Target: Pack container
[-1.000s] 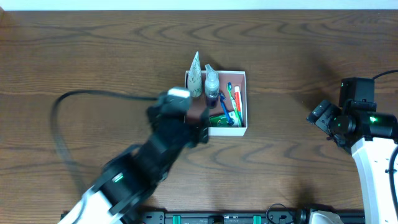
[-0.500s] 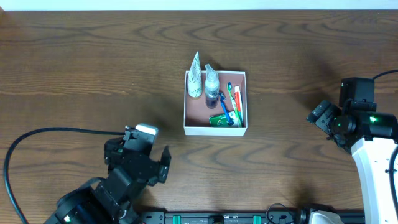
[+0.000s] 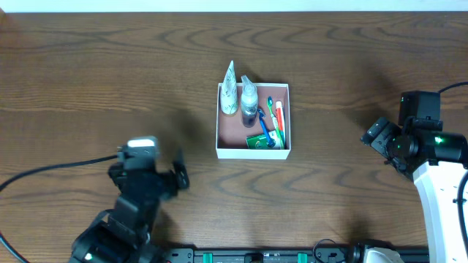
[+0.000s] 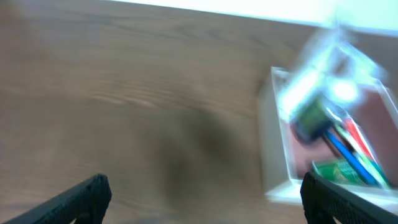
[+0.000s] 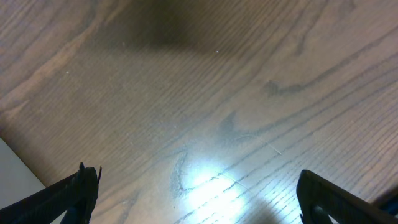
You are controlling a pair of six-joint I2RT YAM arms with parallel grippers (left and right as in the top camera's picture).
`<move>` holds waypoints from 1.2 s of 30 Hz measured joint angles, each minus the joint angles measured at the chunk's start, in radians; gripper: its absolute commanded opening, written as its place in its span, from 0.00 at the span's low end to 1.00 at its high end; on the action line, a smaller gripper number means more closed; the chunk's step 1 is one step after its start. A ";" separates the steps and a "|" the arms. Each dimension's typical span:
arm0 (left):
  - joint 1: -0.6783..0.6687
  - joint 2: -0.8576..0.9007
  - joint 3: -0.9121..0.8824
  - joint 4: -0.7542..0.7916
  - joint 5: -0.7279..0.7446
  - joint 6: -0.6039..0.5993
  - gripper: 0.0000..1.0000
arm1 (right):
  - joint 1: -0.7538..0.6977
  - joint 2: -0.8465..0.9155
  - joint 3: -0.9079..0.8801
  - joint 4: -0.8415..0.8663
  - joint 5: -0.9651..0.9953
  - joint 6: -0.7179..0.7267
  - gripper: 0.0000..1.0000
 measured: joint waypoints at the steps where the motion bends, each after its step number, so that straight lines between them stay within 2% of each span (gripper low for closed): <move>1: 0.068 -0.013 -0.042 0.075 0.028 0.009 0.98 | 0.000 0.000 0.000 0.000 0.000 0.000 0.99; 5: 0.259 -0.044 -0.161 0.293 0.146 0.067 0.98 | 0.000 0.000 0.000 0.000 0.000 0.000 0.99; 10: 0.367 -0.104 -0.266 0.440 0.248 0.112 0.98 | 0.000 0.000 0.000 0.000 0.000 0.000 0.99; 18: 0.444 -0.308 -0.454 0.535 0.316 0.131 0.98 | 0.000 0.000 0.000 0.000 0.000 0.000 0.99; 27: 0.488 -0.461 -0.673 0.675 0.359 0.132 0.98 | 0.000 0.000 0.000 0.000 0.000 0.000 0.99; 36: 0.526 -0.519 -0.675 0.655 0.378 0.183 0.98 | 0.000 0.000 0.000 -0.001 0.000 0.000 0.99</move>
